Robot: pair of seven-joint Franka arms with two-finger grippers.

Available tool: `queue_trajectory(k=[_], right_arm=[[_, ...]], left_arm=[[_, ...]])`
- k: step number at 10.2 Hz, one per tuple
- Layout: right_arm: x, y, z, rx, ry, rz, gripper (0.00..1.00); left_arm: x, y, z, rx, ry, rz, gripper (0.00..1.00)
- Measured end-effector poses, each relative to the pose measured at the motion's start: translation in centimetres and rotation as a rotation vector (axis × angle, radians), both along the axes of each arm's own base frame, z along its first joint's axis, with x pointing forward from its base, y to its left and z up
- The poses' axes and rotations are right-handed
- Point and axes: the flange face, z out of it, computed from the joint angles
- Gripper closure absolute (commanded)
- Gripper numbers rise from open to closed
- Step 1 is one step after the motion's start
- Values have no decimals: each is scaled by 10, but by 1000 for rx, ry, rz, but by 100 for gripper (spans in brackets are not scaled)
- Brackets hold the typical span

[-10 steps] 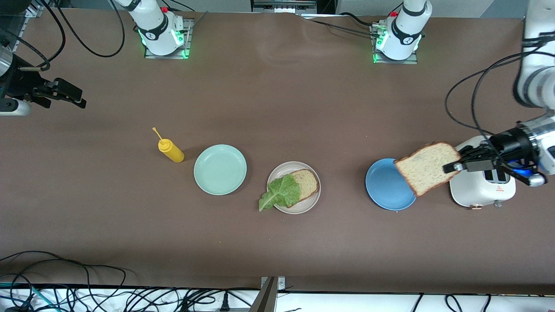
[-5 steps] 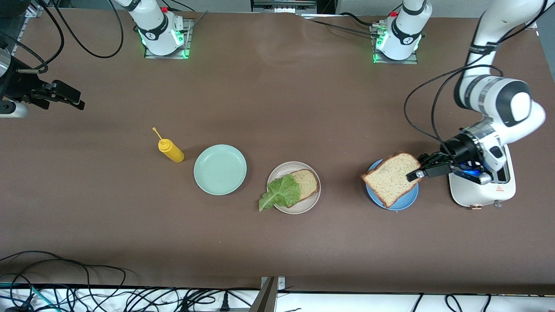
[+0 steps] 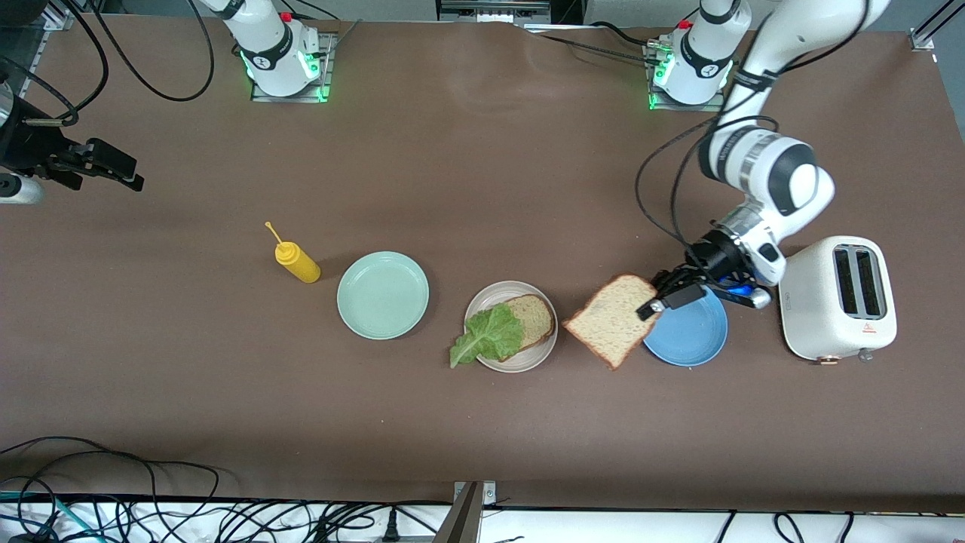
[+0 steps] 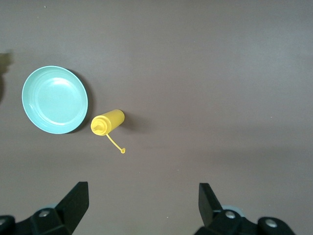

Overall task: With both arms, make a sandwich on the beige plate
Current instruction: 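Carry the bread slice over the beige plate with the left gripper, then lower the bread slice onto the lettuce and lay it flat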

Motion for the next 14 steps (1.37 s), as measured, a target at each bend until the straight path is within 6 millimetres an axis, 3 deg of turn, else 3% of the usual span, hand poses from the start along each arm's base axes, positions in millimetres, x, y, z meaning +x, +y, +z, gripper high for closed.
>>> queue_trajectory(k=[4, 8, 14], right_arm=[[0, -3, 0, 0, 0, -5, 0], [0, -3, 0, 0, 0, -6, 0], [0, -5, 0, 0, 1, -9, 0]], left_arm=[[-23, -67, -38, 20, -61, 84, 100], [-42, -116, -74, 94, -108, 72, 100], [-38, -122, -116, 184, -139, 49, 100]])
